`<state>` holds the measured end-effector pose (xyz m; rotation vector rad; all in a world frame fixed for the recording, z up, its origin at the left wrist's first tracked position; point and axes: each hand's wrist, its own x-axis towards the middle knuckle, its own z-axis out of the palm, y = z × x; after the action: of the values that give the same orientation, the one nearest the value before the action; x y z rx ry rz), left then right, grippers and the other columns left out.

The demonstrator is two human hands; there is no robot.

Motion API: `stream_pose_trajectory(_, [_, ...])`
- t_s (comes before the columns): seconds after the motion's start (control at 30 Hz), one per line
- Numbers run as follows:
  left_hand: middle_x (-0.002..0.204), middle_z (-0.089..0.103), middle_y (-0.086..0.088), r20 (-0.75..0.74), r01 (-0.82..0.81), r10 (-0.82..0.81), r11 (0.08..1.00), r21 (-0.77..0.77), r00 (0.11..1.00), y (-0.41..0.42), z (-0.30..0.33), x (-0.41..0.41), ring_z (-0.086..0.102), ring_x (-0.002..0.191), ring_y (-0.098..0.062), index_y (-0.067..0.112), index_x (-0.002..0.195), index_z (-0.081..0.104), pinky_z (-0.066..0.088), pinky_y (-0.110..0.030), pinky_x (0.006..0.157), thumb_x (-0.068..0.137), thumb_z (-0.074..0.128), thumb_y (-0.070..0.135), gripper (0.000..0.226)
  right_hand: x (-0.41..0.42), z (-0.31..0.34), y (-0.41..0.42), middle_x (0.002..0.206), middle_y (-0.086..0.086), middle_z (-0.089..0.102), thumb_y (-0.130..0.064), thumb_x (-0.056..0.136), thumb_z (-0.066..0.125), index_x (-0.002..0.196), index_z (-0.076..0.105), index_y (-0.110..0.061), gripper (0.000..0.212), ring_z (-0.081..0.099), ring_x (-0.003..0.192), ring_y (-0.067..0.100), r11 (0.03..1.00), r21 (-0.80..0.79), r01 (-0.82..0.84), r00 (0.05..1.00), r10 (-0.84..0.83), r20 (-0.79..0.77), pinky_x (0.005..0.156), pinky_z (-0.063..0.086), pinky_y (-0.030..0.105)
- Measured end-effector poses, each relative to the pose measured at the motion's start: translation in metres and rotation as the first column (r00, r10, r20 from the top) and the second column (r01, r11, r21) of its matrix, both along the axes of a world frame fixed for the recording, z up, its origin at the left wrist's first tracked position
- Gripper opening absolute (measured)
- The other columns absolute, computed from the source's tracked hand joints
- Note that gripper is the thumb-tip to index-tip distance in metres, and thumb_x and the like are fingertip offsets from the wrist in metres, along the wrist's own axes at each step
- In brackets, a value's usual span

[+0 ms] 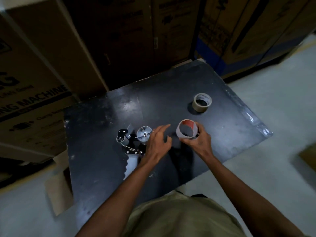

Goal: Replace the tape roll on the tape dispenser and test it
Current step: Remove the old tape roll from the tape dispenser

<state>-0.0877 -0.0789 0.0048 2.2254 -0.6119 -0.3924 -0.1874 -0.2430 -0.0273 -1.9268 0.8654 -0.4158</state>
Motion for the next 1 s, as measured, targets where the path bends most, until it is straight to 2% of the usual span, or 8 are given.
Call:
stream_pose_trajectory(0.1, [0.132,0.061,-0.005,-0.018,0.122,-0.121,0.992,0.045,0.993,-0.025,-0.011,-0.011,0.053,0.124,-0.022,0.017,0.133,0.057,0.034,-0.026,0.109,0.079,0.059,0.014,0.054,-0.023,-0.003,-0.032,0.11,-0.005,0.07,-0.04,0.053,0.094,0.12,0.06,-0.03,0.076,0.067,0.103,0.018,0.997,-0.021,0.069,0.997,-0.069,-0.032,0.088,0.056,0.035])
stream_pose_trajectory(0.2, [0.132,0.06,-0.005,-0.067,0.183,-0.178,0.98,0.079,0.982,-0.051,-0.026,-0.019,0.055,0.123,-0.024,0.02,0.135,0.055,0.04,-0.033,0.109,0.078,0.055,0.024,0.057,-0.045,-0.004,-0.065,0.114,0.0,0.069,-0.04,0.056,0.094,0.124,0.057,-0.026,0.079,0.065,0.105,0.02,0.99,-0.024,0.14,0.987,-0.142,-0.069,0.089,0.054,0.033])
stream_pose_trajectory(0.3, [0.13,0.061,-0.006,-0.097,0.226,-0.217,0.971,0.082,0.971,-0.077,-0.042,-0.023,0.057,0.12,-0.024,0.02,0.134,0.055,0.043,-0.037,0.107,0.075,0.05,0.029,0.06,-0.061,-0.004,-0.097,0.12,0.007,0.068,-0.031,0.057,0.096,0.129,0.056,-0.019,0.083,0.063,0.111,0.027,0.977,-0.036,0.209,0.97,-0.212,-0.116,0.093,0.051,0.033])
stream_pose_trajectory(0.47, [0.134,0.057,-0.008,-0.117,0.305,-0.291,0.944,0.124,0.949,-0.121,-0.047,-0.028,0.054,0.123,-0.026,0.021,0.137,0.051,0.043,-0.04,0.106,0.077,0.052,0.02,0.059,-0.081,-0.007,-0.146,0.128,0.012,0.064,-0.026,0.058,0.097,0.134,0.05,-0.016,0.09,0.061,0.117,0.031,0.973,-0.038,0.227,0.956,-0.23,-0.18,0.095,0.047,0.031])
stream_pose_trajectory(0.57, [0.133,0.057,-0.008,-0.123,0.307,-0.291,0.941,0.141,0.949,-0.14,-0.051,-0.026,0.054,0.122,-0.027,0.022,0.137,0.051,0.044,-0.041,0.105,0.074,0.048,0.025,0.063,-0.084,-0.007,-0.167,0.131,0.013,0.063,-0.028,0.058,0.097,0.136,0.049,-0.014,0.092,0.06,0.118,0.033,0.969,-0.039,0.244,0.946,-0.246,-0.21,0.093,0.044,0.028])
stream_pose_trajectory(0.7, [0.131,0.059,-0.007,-0.119,0.321,-0.304,0.934,0.156,0.945,-0.155,-0.056,-0.023,0.056,0.119,-0.027,0.023,0.136,0.052,0.046,-0.041,0.103,0.073,0.047,0.026,0.064,-0.083,-0.008,-0.185,0.128,0.012,0.065,-0.032,0.055,0.097,0.135,0.05,-0.015,0.095,0.062,0.116,0.031,0.962,-0.054,0.267,0.936,-0.272,-0.222,0.093,0.047,0.031])
stream_pose_trajectory(0.83, [0.127,0.059,-0.006,-0.114,0.32,-0.305,0.935,0.155,0.946,-0.162,-0.053,-0.019,0.057,0.115,-0.025,0.023,0.137,0.052,0.047,-0.04,0.101,0.076,0.052,0.02,0.061,-0.08,-0.011,-0.188,0.131,0.015,0.064,-0.031,0.054,0.098,0.139,0.049,-0.012,0.099,0.06,0.119,0.034,0.964,-0.054,0.261,0.935,-0.266,-0.234,0.099,0.049,0.039])
stream_pose_trajectory(1.0, [0.129,0.058,-0.006,-0.1,0.306,-0.294,0.942,0.137,0.95,-0.157,-0.053,-0.013,0.056,0.116,-0.026,0.022,0.136,0.052,0.046,-0.04,0.103,0.077,0.054,0.017,0.059,-0.077,-0.009,-0.184,0.145,0.016,0.052,-0.033,0.059,0.097,0.147,0.041,-0.013,0.106,0.048,0.134,0.036,0.971,-0.046,0.233,0.945,-0.237,-0.226,0.109,0.042,0.044])
